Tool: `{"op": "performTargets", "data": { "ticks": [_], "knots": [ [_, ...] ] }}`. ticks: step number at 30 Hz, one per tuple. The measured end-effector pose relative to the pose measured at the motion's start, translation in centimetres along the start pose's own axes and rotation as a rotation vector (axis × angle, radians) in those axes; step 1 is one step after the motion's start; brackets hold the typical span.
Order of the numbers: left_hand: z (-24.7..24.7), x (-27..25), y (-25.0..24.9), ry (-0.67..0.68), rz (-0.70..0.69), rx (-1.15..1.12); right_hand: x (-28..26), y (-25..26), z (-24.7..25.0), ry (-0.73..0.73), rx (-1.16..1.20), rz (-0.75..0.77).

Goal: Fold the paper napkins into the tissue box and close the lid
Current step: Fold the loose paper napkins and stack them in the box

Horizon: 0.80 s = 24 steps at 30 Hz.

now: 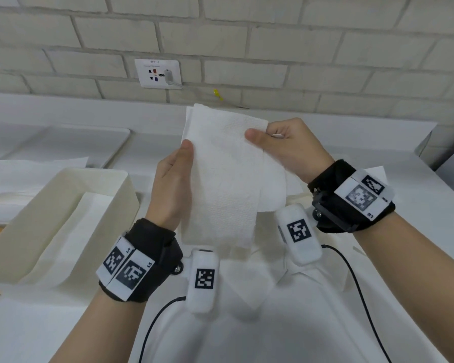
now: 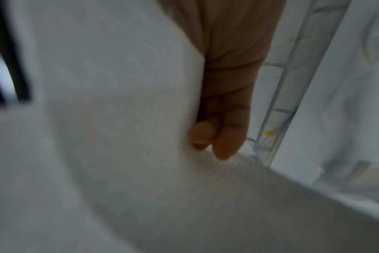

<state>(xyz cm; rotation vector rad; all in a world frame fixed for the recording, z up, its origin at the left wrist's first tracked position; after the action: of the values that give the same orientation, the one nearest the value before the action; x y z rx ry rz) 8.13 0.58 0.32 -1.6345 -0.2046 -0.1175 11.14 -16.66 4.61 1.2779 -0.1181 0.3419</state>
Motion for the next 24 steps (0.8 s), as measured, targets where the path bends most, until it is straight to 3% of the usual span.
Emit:
{"op": "performTargets", "data": {
  "ticks": [10, 14, 19, 22, 24],
  "knots": [
    [-0.3, -0.1, 0.5, 0.068, -0.062, 0.183, 0.7, -1.4, -1.0, 0.022, 0.099, -0.114],
    [1.5, 0.4, 1.4, -0.046, 0.013, 0.066, 0.6, -1.1, -0.3, -0.010, 0.067, -0.096],
    [4.7, 1.8, 3.8, -0.151, 0.118, 0.107, 0.4, -0.9, 1.1, -0.033, 0.043, -0.015],
    [5.9, 1.5, 4.0, -0.270, 0.086, 0.239, 0.2, -0.5, 1.0, -0.026, 0.095, 0.027],
    [5.4, 1.4, 3.8, -0.232, 0.019, 0.306, 0.0, -0.2, 0.5, 0.003, 0.198, 0.031]
  ]
}}
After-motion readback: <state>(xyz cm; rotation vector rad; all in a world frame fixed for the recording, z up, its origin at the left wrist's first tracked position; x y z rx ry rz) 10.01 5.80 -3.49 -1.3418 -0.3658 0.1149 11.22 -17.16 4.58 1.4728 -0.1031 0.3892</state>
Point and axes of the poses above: each hand's wrist, its own x-axis towards the middle knuckle, its own z-axis out of the back of the hand, y = z × x, the point moved 6 cm from there along x, towards the middle knuckle, and after that the axes turned 6 degrees about x, right-handed, at the moved point
